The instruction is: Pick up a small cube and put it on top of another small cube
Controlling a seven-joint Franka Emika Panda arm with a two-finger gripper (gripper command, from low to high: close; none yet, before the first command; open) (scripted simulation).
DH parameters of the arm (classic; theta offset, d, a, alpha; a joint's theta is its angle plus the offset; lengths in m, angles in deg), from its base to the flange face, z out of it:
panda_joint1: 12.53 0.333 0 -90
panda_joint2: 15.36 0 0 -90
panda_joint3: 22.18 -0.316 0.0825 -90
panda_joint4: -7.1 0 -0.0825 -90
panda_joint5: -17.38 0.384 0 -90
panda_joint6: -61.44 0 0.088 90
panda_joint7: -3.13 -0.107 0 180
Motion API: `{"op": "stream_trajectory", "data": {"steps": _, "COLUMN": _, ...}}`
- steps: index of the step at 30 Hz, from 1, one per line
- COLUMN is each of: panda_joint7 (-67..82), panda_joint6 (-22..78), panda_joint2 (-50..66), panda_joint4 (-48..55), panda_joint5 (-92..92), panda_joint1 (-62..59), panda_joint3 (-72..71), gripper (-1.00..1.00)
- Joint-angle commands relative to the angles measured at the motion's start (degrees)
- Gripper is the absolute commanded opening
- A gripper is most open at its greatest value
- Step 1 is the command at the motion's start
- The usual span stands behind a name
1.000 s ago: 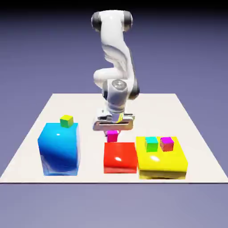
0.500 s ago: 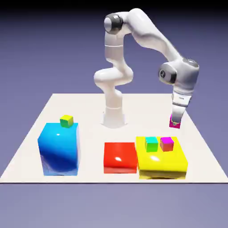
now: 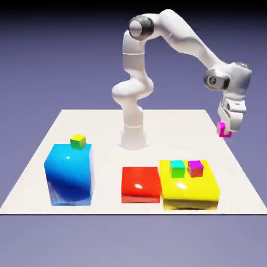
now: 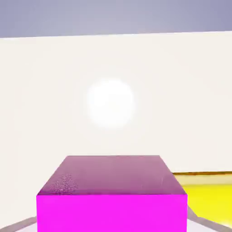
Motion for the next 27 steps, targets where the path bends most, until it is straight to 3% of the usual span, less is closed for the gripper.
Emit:
{"op": "stream_trajectory", "data": {"steps": 1, "panda_joint7": -0.10, "panda_joint6": -0.04, "panda_joint2": 0.00, "panda_joint4": 0.00, "panda_joint5": -0.18, "panda_joint1": -9.99, "panda_joint3": 0.24, "gripper": -1.00}}
{"op": "stream_trajectory", "data": {"steps": 19, "panda_joint7": -0.21, "panda_joint6": -0.08, "panda_joint2": 0.00, "panda_joint4": 0.00, "panda_joint5": -0.38, "panda_joint1": -21.33, "panda_joint3": 0.51, "gripper": -1.00}}
{"op": "stream_trajectory", "data": {"steps": 24, "panda_joint7": -1.84, "panda_joint6": -10.20, "panda_joint2": 6.36, "panda_joint4": -3.93, "panda_joint5": -2.58, "panda_joint1": -21.21, "panda_joint3": 1.12, "gripper": -1.00}}
{"op": "stream_trajectory", "data": {"steps": 25, "panda_joint7": -1.84, "panda_joint6": -10.20, "panda_joint2": 6.36, "panda_joint4": -3.93, "panda_joint5": -2.58, "panda_joint1": -21.21, "panda_joint3": 1.12, "gripper": 1.00}}
{"op": "stream_trajectory", "data": {"steps": 27, "panda_joint7": -1.44, "panda_joint6": -7.71, "panda_joint2": 4.80, "panda_joint4": -2.97, "panda_joint5": -2.04, "panda_joint1": -21.24, "panda_joint3": 0.97, "gripper": 1.00}}
